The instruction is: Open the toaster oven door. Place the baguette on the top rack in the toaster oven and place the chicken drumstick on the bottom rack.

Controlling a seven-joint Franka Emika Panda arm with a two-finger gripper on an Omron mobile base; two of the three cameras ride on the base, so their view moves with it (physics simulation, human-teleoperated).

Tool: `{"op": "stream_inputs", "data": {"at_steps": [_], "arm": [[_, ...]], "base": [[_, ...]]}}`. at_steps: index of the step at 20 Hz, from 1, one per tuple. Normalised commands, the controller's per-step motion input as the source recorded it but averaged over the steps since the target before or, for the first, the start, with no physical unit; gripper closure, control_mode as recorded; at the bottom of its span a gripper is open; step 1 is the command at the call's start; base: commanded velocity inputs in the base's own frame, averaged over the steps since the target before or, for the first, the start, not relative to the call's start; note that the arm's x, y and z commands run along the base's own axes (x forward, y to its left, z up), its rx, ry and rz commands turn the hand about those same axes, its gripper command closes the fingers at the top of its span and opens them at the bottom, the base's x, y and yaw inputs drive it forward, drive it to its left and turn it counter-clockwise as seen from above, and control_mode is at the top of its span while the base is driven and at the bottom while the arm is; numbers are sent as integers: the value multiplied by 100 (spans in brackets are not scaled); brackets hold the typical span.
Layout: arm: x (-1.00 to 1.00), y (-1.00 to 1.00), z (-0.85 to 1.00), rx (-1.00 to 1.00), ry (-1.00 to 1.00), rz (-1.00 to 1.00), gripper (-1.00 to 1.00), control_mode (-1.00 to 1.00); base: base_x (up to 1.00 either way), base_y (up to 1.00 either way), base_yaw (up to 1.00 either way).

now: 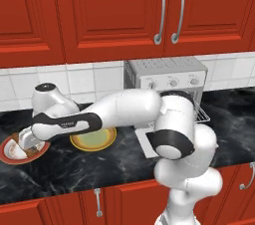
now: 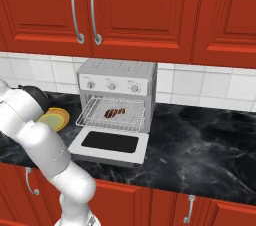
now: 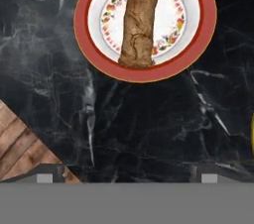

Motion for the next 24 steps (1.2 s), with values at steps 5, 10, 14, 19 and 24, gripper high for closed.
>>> {"op": "stream_inputs", "data": {"at_steps": [5, 10, 14, 19, 24], "arm": [[8, 32, -14, 0, 1, -11, -100, -100], [10, 12, -6, 0, 0, -10, -100, -100], [11, 0, -45, 0, 0, -1, -100, -100], [13, 0, -37, 0, -1, 0, -100, -100], [12, 11, -28, 2, -3, 0, -100, -100]], "base": [[0, 0, 0], [0, 0, 0], [0, 0, 0], [0, 0, 0], [0, 0, 0]]}}
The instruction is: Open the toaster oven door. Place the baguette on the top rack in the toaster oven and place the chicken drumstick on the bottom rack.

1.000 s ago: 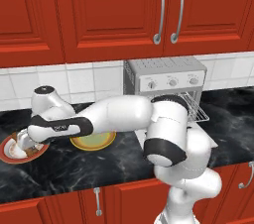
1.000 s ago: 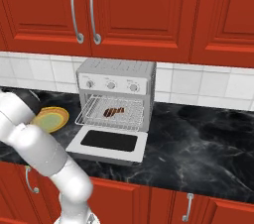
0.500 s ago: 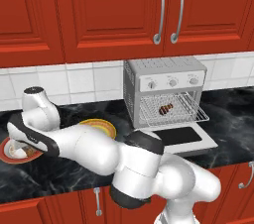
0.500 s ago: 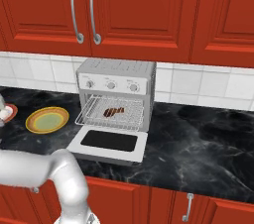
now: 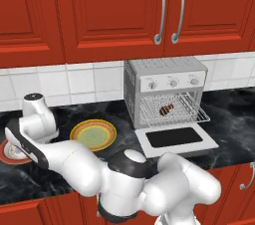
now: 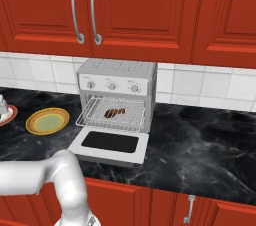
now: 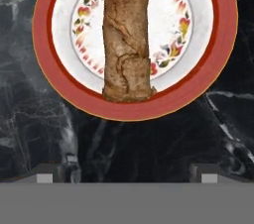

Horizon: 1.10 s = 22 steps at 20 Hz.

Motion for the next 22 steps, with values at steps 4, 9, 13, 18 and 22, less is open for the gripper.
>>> {"op": "stream_inputs", "data": {"at_steps": [4, 9, 13, 18, 22], "arm": [[18, 25, -19, 1, -3, 0, -100, -100], [37, 29, -16, 0, -2, 0, -100, -100], [28, 26, -16, 0, -1, 0, -100, -100], [21, 21, -22, 0, 0, 0, -100, -100], [16, 1, -22, 0, 0, 0, -100, -100]], "base": [[0, 0, 0], [0, 0, 0], [0, 0, 0], [0, 0, 0], [0, 0, 0]]}}
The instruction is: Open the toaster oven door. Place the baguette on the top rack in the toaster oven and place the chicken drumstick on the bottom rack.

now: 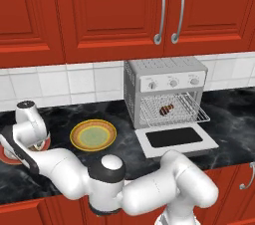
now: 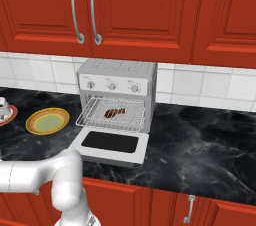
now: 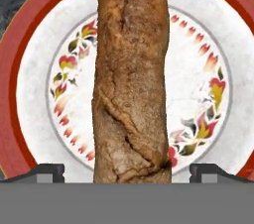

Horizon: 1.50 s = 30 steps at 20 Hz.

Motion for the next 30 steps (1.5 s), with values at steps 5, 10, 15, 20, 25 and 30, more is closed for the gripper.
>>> {"op": "stream_inputs", "data": {"at_steps": [5, 10, 15, 20, 25, 30], "arm": [[11, 0, -24, 0, 0, 0, -100, -100], [0, 0, -7, 0, 0, 0, 100, -100], [-18, -23, 35, 3, 0, 1, 100, -100], [-43, -49, 53, 0, 1, 1, 100, -100], [-44, -80, 57, 0, 5, -1, 100, -100], [-33, -85, 56, 0, 9, -6, 100, -100]], "base": [[0, 0, 0], [0, 0, 0], [0, 0, 0], [0, 0, 0], [0, 0, 0], [0, 0, 0]]}}
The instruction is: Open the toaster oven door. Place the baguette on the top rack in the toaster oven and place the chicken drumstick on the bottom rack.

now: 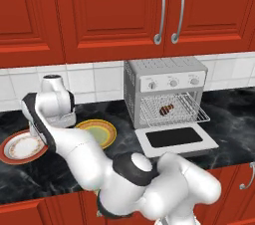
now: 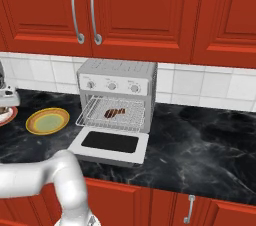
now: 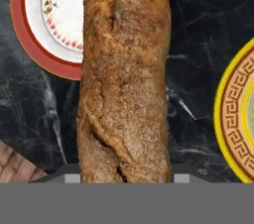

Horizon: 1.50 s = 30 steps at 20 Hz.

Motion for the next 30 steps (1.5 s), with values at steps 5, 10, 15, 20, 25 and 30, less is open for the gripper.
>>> {"op": "stream_inputs", "data": {"at_steps": [5, 10, 15, 20, 25, 30], "arm": [[-32, -82, 47, 0, 10, -17, 100, -100], [-15, -75, 21, 0, 15, -39, 100, -100], [-9, -83, 19, 0, 10, -39, 100, -100], [-32, -75, 17, 0, 13, -41, 100, -100], [-15, -69, 15, -5, 3, -38, 100, -100], [14, -63, 7, -11, 2, -31, 100, -100]], "base": [[0, 0, 0], [0, 0, 0], [0, 0, 0], [0, 0, 0], [0, 0, 0], [0, 0, 0]]}}
